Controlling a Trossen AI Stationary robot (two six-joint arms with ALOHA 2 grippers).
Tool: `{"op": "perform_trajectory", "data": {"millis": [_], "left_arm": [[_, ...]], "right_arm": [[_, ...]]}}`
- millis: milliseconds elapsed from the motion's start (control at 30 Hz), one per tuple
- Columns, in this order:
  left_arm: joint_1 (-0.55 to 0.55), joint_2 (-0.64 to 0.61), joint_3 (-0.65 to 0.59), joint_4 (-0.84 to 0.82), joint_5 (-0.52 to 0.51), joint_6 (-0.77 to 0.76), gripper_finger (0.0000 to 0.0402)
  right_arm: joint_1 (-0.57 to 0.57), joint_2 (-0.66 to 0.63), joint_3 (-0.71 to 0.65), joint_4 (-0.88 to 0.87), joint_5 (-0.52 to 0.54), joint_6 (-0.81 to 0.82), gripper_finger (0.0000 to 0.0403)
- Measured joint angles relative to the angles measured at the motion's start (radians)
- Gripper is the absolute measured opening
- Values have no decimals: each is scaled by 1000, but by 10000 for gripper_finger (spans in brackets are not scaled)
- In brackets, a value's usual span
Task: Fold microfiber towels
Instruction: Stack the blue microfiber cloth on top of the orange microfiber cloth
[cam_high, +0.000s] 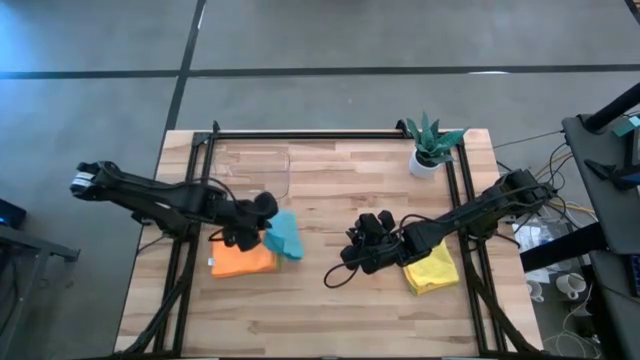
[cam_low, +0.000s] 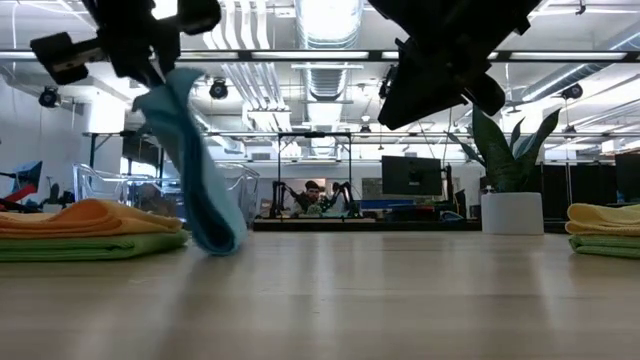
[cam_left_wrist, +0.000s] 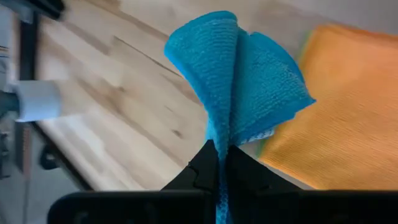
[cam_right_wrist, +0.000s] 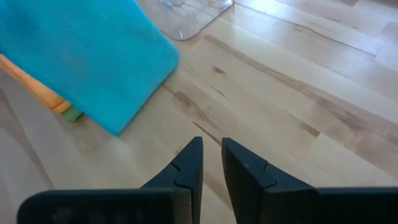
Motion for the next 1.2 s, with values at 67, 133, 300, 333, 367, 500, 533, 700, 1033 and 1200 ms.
{"op": "perform_trajectory", "data": {"millis": [67,133,300,333,367,500,533,700,1033,1200], "left_arm": [[0,15,0,-18,0,-8,0],[-6,16,0,-43,1,-14,0],[-17,-13,24,-153,6,-37,0],[-17,-26,28,-174,7,-38,0],[-17,-41,31,-189,9,-38,0],[-17,-105,34,-192,33,-45,0],[-17,-122,34,-189,41,-57,0],[-16,-194,34,-183,63,-96,0],[-16,-247,-43,-143,128,-166,0],[-15,-217,-64,-38,88,-102,0]], "right_arm": [[3,0,0,0,-1,0,56],[3,0,0,-1,-1,0,56],[3,0,0,-9,-2,-8,57],[3,0,0,-11,-2,-9,57],[3,0,0,-12,-2,-9,57],[3,0,0,-14,-5,-9,57],[3,0,0,-14,-5,-9,57],[3,0,0,-14,-5,-7,57],[3,0,0,-7,-5,26,57],[3,0,0,-6,-5,22,57]]}}
